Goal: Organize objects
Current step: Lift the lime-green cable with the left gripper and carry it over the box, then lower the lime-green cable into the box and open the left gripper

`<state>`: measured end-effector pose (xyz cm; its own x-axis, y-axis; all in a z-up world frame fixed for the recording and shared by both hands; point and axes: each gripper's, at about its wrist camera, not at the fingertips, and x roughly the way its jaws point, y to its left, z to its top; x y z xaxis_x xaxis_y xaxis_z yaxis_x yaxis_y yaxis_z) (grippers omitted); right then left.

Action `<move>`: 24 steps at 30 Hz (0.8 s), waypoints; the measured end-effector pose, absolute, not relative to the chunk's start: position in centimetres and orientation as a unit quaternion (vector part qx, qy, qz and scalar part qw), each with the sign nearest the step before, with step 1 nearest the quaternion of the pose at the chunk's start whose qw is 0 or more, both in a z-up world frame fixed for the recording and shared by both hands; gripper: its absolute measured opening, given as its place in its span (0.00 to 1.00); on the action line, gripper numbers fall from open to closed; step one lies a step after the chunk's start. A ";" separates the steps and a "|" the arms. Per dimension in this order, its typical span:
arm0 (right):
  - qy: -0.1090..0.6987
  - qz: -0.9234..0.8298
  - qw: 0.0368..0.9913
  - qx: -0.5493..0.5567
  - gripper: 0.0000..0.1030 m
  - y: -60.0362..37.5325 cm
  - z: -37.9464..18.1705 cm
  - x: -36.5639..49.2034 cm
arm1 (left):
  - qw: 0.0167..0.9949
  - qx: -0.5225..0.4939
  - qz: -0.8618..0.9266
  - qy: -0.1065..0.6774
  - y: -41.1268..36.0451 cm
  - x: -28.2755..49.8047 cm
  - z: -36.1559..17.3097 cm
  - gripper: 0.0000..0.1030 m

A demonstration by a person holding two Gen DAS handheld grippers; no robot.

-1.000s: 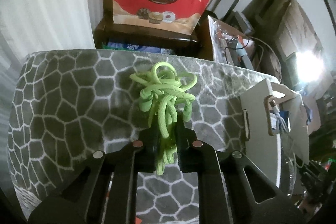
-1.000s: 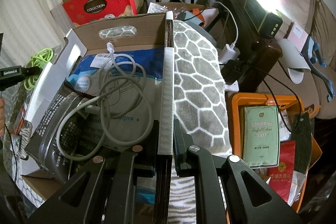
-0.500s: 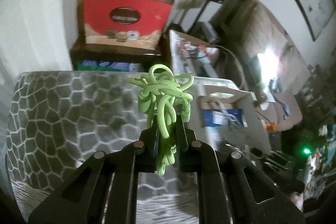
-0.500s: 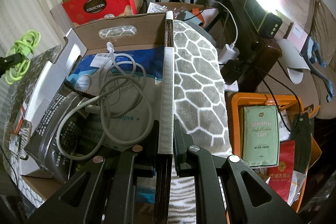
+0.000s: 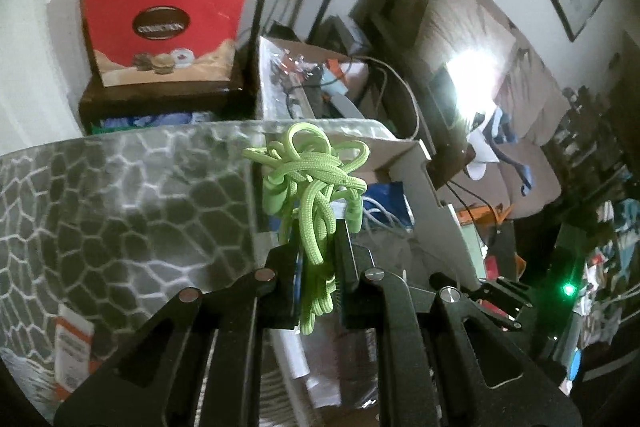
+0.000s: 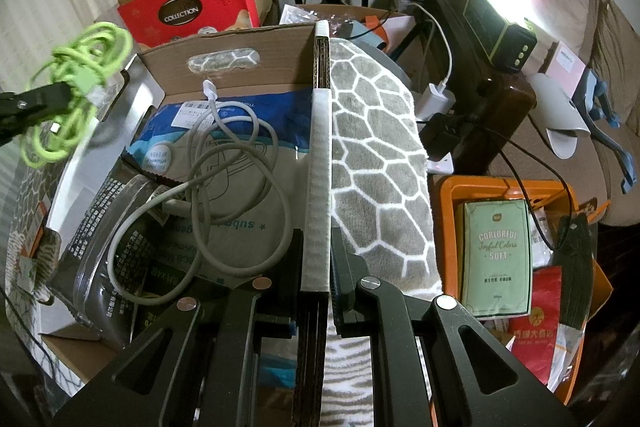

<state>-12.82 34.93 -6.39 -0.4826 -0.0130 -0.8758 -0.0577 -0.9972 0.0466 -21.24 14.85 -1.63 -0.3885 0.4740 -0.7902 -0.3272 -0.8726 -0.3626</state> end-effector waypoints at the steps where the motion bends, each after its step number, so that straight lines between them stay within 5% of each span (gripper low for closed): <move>1: 0.035 0.860 0.013 -0.508 0.10 35.0 -6.4 -12.8 | 0.243 -0.500 0.828 -0.072 15.3 -21.2 -1.9 0.11; 20: 0.034 0.860 0.013 -0.508 0.10 35.1 -6.4 -12.7 | 0.216 -0.525 0.823 -0.010 19.3 -22.4 -5.6 0.16; 24: 0.034 0.860 0.014 -0.509 0.10 35.1 -6.4 -12.7 | 0.229 -0.512 0.827 -0.024 18.9 -21.9 -4.3 0.49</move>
